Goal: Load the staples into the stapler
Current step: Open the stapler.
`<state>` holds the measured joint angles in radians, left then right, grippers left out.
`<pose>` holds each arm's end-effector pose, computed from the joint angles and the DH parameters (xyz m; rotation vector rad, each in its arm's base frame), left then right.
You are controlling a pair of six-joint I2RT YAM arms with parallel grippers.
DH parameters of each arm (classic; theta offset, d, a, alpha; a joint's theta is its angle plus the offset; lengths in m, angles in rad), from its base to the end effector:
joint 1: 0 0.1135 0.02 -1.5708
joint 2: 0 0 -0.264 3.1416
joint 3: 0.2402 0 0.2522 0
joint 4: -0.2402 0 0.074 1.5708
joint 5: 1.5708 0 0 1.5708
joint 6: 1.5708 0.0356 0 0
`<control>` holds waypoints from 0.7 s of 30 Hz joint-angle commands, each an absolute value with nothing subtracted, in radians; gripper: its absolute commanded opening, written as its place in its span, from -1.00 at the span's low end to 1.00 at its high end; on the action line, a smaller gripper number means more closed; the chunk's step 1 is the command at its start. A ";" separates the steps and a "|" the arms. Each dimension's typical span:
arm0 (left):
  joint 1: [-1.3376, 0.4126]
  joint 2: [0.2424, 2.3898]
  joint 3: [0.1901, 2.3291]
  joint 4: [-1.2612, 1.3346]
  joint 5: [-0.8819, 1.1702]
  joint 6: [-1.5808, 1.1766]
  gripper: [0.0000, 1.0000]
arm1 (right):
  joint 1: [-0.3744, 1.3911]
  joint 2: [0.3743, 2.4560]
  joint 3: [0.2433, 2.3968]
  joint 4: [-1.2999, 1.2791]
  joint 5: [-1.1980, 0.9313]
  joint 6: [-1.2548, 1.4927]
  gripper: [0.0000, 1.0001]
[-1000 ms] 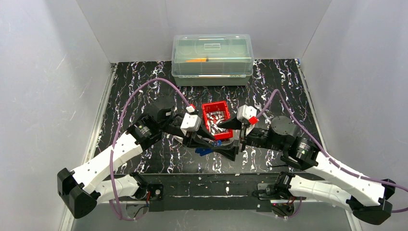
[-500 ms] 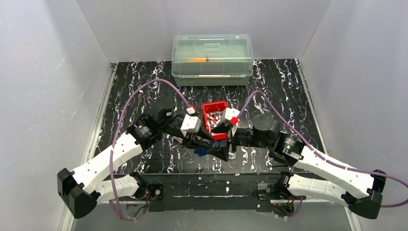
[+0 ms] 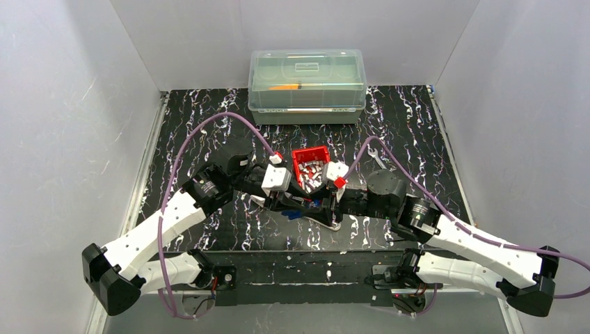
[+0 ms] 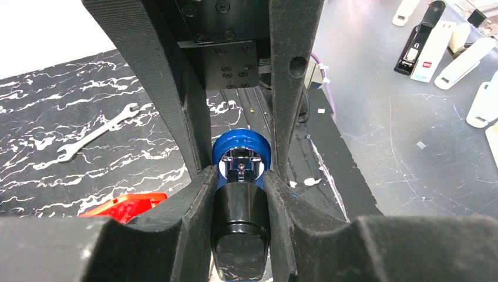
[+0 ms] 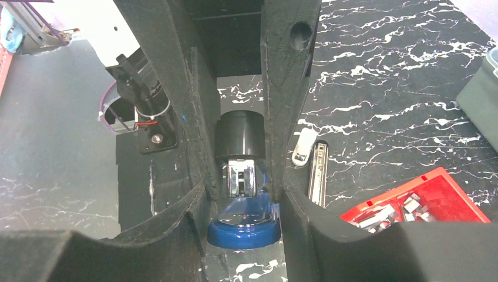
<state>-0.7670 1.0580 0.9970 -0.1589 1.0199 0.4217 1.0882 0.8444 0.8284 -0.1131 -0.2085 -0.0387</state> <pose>0.1439 -0.1808 0.3683 1.5529 0.9632 -1.1483 0.0856 0.1792 0.3529 -1.0918 1.4210 0.9470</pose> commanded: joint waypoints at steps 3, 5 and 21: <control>-0.761 1.029 1.082 -0.185 1.085 0.416 -1.00 | 1.072 0.862 0.789 -0.122 -0.126 -0.076 -0.58; -0.753 1.022 1.097 -0.228 1.083 0.447 -1.00 | 1.072 0.850 0.744 -0.129 -0.119 -0.057 -0.66; -0.607 0.921 1.007 -0.430 1.121 0.531 -1.00 | 1.074 0.821 0.537 -0.009 -0.015 0.086 -0.83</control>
<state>-0.6327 0.9730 1.0168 -0.4072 1.0569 0.5339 1.0866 0.7902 0.5617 -0.0326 -0.1322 0.0444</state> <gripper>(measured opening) 0.307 0.489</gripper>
